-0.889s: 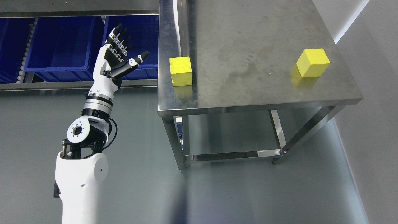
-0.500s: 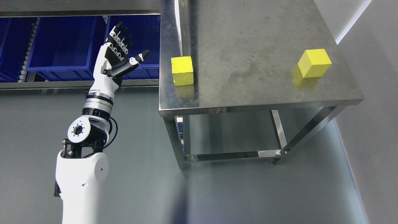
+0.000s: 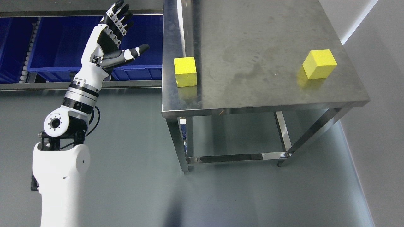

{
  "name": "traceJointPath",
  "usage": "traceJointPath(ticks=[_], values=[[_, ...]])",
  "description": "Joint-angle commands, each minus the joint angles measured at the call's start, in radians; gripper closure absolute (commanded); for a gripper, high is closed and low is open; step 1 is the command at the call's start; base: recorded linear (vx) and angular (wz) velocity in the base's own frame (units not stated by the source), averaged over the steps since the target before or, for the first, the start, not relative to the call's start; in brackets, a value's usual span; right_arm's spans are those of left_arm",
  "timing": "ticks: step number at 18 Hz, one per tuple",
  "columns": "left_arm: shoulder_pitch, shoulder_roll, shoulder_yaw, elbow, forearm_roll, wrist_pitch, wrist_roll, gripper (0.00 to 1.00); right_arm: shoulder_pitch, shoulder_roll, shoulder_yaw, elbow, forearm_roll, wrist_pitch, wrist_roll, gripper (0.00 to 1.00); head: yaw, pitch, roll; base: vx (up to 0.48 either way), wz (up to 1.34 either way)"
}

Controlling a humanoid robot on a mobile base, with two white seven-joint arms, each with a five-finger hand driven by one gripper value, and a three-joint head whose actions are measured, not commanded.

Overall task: Move yellow foam block to right shelf middle
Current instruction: 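Reach the left hand toward the yellow foam cube nearer the robot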

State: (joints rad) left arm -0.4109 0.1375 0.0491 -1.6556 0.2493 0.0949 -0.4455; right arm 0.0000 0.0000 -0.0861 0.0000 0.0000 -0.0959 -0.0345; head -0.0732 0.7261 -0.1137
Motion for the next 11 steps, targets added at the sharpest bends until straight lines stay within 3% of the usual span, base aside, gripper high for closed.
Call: traceJointPath(ticks=[1, 6, 11], values=[[-0.071, 0.165, -0.037, 0.16, -0.183, -0.006, -0.194, 0.01, 0.001, -0.017, 0.0, -0.017, 0.003, 0.001, 0.001, 0.0, 0.0, 0.0, 0.0, 0.0, 0.0], [-0.13, 0.145, -0.167, 0.302, -0.231, -0.037, -0.222, 0.0, 0.001, -0.017, 0.0, -0.017, 0.003, 0.001, 0.001, 0.0, 0.0, 0.0, 0.0, 0.0, 0.0], [-0.203, 0.012, -0.239, 0.46, -0.332, -0.092, -0.223, 0.0, 0.001, -0.017, 0.0, -0.017, 0.003, 0.001, 0.001, 0.0, 0.0, 0.0, 0.0, 0.0, 0.0]])
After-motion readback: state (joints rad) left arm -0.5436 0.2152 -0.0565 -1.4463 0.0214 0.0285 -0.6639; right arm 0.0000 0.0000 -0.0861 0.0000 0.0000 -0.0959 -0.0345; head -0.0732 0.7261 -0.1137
